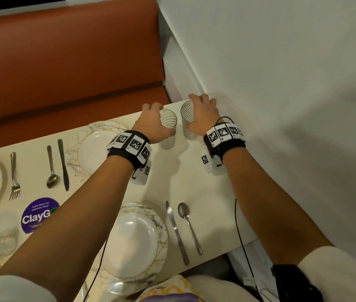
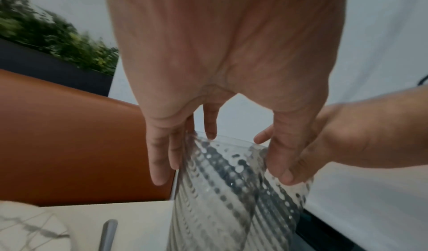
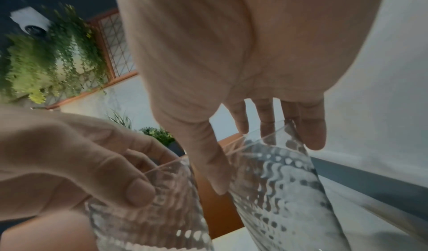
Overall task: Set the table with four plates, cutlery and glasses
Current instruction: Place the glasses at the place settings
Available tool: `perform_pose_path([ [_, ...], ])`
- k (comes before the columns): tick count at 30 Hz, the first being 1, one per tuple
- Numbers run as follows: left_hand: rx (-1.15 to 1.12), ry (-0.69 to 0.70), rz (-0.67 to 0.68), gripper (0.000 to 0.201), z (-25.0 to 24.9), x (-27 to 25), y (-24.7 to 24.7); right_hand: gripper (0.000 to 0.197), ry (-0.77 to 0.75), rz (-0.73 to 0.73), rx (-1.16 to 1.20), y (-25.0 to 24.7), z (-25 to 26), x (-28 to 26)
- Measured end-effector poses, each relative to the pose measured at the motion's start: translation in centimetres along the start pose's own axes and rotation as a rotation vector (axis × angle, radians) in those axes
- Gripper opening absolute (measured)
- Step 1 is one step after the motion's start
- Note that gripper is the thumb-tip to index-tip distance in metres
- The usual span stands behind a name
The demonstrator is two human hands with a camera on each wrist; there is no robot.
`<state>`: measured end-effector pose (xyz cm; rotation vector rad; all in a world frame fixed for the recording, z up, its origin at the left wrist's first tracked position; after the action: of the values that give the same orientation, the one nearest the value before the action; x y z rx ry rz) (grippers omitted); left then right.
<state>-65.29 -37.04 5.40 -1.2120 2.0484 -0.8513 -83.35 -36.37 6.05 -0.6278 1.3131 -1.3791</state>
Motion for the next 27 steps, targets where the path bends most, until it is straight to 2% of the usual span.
perform_pose_path([
  [7,-0.152,-0.074,-0.171,0.087,4.5,-7.7,-3.8,0.088,-0.062,-0.015,0.036,-0.1,4.4,-6.0],
  [12,-0.198,-0.143,-0.228,0.087,9.0,-14.1,-6.0,0.088,-0.099,0.037,0.07,2.4,8.2,-11.0],
  [13,-0.21,-0.166,-0.25,0.088,10.7,-17.1,-6.8,0.088,-0.127,0.045,0.053,3.8,10.1,-13.1],
  [20,-0.197,-0.253,-0.284,0.097,15.3,-22.6,-7.0,0.083,-0.127,0.099,-0.017,7.8,12.4,-17.1],
  [27,-0.162,-0.34,-0.29,0.1,18.2,-26.3,-5.9,0.084,-0.064,0.155,-0.044,10.2,12.0,-19.4],
])
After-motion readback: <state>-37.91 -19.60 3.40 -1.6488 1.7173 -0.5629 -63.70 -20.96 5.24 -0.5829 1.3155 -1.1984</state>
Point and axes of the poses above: each hand's wrist, its own x-axis towards the middle knuckle, its own y-axis out of the palm, z = x × y, the point moved 3 cm from there along x, towards the middle knuckle, and after that the axes turned 14 degrees about y, right-handed, at the moved point
